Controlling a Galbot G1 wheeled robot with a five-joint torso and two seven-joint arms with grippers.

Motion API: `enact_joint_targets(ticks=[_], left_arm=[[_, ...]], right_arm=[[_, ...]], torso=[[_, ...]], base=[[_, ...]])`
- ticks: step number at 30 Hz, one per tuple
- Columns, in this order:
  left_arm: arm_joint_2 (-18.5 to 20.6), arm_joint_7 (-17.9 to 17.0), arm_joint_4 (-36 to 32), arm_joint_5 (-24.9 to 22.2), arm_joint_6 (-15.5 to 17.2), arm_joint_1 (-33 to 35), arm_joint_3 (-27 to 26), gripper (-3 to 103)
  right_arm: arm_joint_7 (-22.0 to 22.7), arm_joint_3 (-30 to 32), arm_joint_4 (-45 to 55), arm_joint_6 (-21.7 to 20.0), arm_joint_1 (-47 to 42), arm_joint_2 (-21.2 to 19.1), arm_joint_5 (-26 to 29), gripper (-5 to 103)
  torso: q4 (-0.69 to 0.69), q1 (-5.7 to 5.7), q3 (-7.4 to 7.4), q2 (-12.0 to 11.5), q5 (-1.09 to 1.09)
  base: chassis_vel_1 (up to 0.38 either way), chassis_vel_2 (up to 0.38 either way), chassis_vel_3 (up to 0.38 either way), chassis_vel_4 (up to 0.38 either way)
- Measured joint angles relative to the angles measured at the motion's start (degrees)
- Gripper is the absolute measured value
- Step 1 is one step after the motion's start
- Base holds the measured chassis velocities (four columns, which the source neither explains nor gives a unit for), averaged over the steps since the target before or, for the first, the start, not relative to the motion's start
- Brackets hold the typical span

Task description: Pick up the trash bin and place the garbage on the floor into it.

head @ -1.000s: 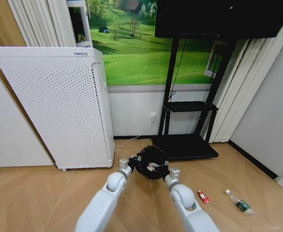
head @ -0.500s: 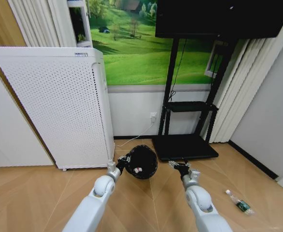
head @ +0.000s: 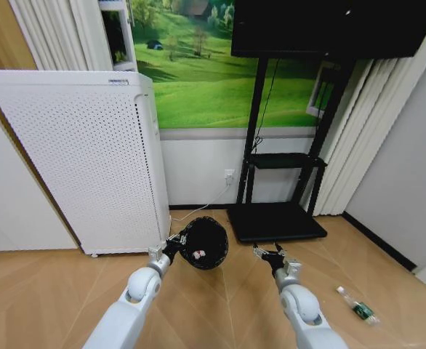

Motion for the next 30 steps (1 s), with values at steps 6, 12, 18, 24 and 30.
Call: enact_joint_targets(ticks=[6,12,18,24,30], left_arm=[[-0.3,0.1,0.0,0.1,0.0,0.1,0.1,7],[-0.5,0.1,0.1,0.1,0.0,0.1,0.2,7],[-0.4,0.1,0.1,0.2,0.0,0.3,0.1,7],[-0.4,0.3,-0.5,0.1,0.0,0.4,-0.3,7],[-0.1,0.5,-1.0,-0.3,0.0,0.6,-1.0,7]], right_arm=[[-0.2,0.0,-0.4,0.1,0.2,-0.1,0.2,100],[-0.5,-0.1,-0.9,0.5,0.3,0.0,0.2,100],[-0.4,-0.3,-0.8,0.1,-0.2,0.3,1.1,100],[-6.6,-2.2,-3.9,2.6,-2.8,-1.9,0.5,100],[-21.8,-3.0,-10.8,9.1,-3.9,-7.0,-8.0,100]], torso=[[-0.02,0.01,0.00,0.0,-0.03],[0.01,0.01,0.01,0.0,-0.01],[0.00,0.01,-0.01,0.0,-0.04],[0.00,0.01,0.00,0.0,0.05],[-0.04,0.01,0.00,0.0,0.02]], base=[[-0.221,-0.209,0.207,0.219],[-0.284,-0.276,0.267,0.274],[-0.341,-0.344,0.354,0.346],[-0.296,-0.306,0.301,0.305],[-0.024,-0.084,0.088,0.087]])
